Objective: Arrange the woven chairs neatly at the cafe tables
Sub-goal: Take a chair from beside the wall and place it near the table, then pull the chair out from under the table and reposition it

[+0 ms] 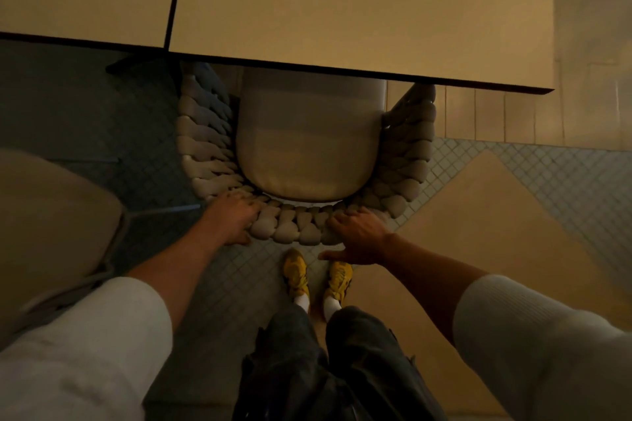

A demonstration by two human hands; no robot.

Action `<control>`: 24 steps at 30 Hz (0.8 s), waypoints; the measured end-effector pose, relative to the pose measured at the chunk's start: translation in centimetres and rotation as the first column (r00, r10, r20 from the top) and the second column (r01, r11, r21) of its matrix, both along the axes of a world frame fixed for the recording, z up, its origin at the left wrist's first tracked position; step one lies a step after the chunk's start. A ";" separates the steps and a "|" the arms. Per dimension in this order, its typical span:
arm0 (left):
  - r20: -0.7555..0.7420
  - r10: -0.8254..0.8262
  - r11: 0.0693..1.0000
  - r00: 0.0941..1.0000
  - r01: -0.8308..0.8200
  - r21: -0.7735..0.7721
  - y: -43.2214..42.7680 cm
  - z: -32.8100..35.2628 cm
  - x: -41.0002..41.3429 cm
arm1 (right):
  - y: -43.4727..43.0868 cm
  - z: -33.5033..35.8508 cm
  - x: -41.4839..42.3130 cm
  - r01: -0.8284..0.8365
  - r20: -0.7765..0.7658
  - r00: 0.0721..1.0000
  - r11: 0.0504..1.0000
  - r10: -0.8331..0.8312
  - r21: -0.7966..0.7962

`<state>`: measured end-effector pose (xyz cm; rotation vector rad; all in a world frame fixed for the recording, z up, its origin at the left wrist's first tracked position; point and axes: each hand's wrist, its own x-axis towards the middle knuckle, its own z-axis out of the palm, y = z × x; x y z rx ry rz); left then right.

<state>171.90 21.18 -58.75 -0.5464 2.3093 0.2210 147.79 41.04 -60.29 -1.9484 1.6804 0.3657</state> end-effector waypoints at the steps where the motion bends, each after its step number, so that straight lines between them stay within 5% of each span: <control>1: 0.007 -0.015 1.000 1.000 0.015 -0.019 0.1 -0.8 0.3 | 0.1 -0.6 0.2 -0.005 0.006 1.000 1.000 0.005 0.004; 9: 0.031 0.063 0.996 0.998 -0.061 -0.069 2.6 -4.4 0.8 | 0.6 -1.0 0.5 0.058 0.022 0.998 0.997 -0.059 0.045; 18: -0.079 0.211 0.975 0.974 -0.216 -0.061 6.2 4.4 0.7 | -1.5 6.2 2.1 0.037 0.038 0.998 0.988 -0.043 0.147; 24: -0.176 0.443 0.879 0.879 -0.464 -0.106 7.8 11.6 6.2 | -6.2 12.0 4.2 -0.173 -0.025 0.984 0.975 0.178 0.137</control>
